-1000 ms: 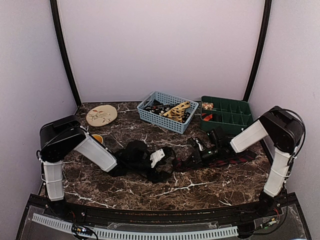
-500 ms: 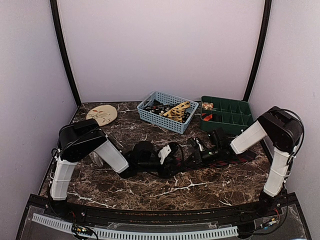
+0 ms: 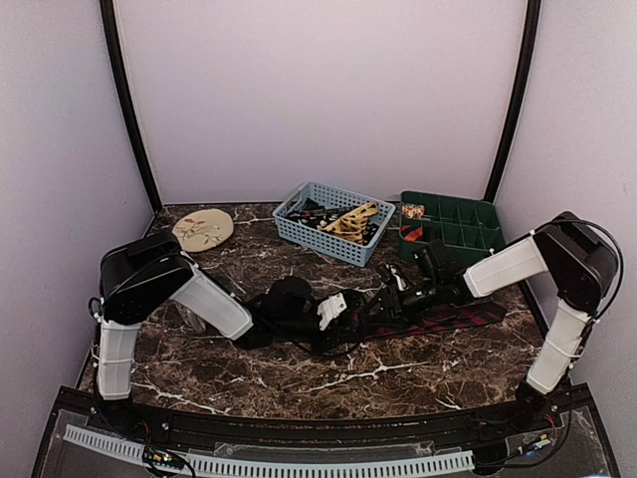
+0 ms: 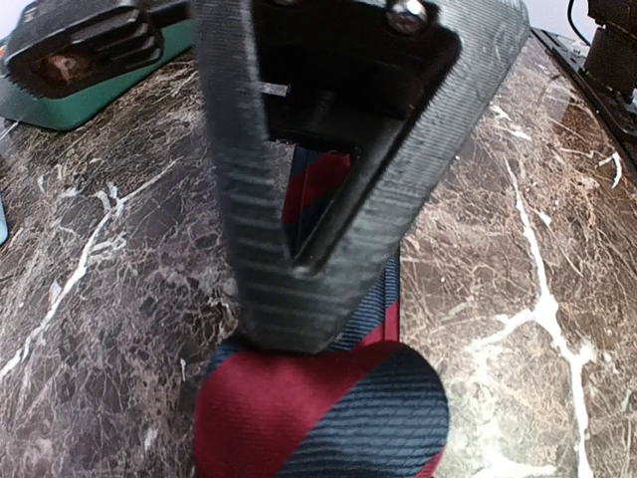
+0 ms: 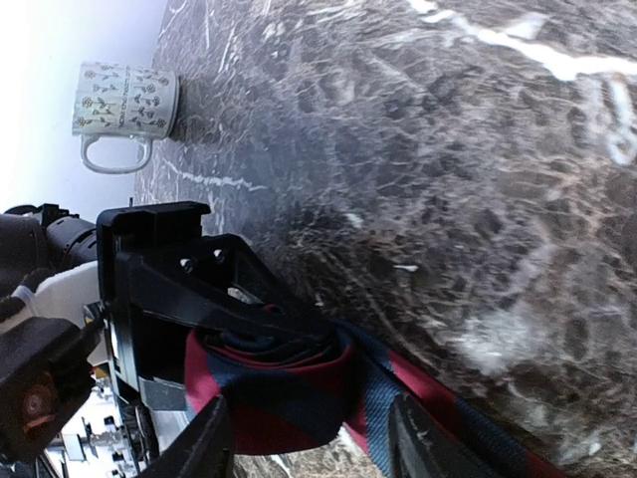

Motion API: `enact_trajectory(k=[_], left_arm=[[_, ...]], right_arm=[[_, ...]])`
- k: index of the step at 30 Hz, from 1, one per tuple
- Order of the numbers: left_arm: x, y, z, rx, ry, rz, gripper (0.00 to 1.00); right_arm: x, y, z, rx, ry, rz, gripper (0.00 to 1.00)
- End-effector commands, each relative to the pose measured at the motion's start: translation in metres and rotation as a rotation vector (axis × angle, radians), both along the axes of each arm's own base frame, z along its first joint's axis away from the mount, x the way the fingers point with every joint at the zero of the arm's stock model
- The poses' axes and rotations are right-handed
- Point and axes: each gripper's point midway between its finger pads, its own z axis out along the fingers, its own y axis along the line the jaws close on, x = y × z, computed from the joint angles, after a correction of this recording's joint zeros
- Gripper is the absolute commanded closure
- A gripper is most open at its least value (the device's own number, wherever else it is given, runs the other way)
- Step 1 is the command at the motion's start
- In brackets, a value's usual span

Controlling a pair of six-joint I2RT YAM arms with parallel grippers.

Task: Roll the ties
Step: Roll the tie at the center of the board.

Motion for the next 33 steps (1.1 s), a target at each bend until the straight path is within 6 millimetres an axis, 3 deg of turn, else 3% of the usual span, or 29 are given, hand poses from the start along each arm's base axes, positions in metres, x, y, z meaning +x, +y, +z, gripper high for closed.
enact_trajectory(k=[1,5,12,18,20,22,25,33], left_arm=[[-0.018,0.039,-0.05,0.243,0.061,0.009,0.74],[-0.019,0.039,-0.05,0.253,0.068,0.001,0.74],[-0.02,0.039,-0.05,0.257,0.074,-0.008,0.74],[-0.022,0.041,-0.045,0.251,0.08,-0.008,0.73],[-0.024,0.045,-0.041,0.244,0.088,-0.021,0.72],[-0.027,0.047,-0.034,0.221,0.095,-0.035,0.64],[-0.028,0.046,-0.021,0.171,0.079,-0.031,0.43],[-0.024,0.041,0.0,0.03,0.086,0.031,0.3]], right_arm=[[-0.008,0.015,0.018,0.006,0.022,0.036,0.53],[-0.012,0.022,0.015,-0.003,0.034,0.062,0.61],[-0.017,0.031,0.007,-0.012,0.047,0.09,0.62],[-0.021,0.027,-0.005,-0.047,0.06,0.097,1.0],[-0.022,0.025,-0.008,-0.053,0.056,0.095,1.0],[-0.022,0.025,-0.013,-0.052,0.053,0.095,1.0],[-0.021,0.025,-0.022,-0.051,0.058,0.089,1.0],[-0.026,-0.003,-0.053,-0.128,0.059,0.057,1.0]])
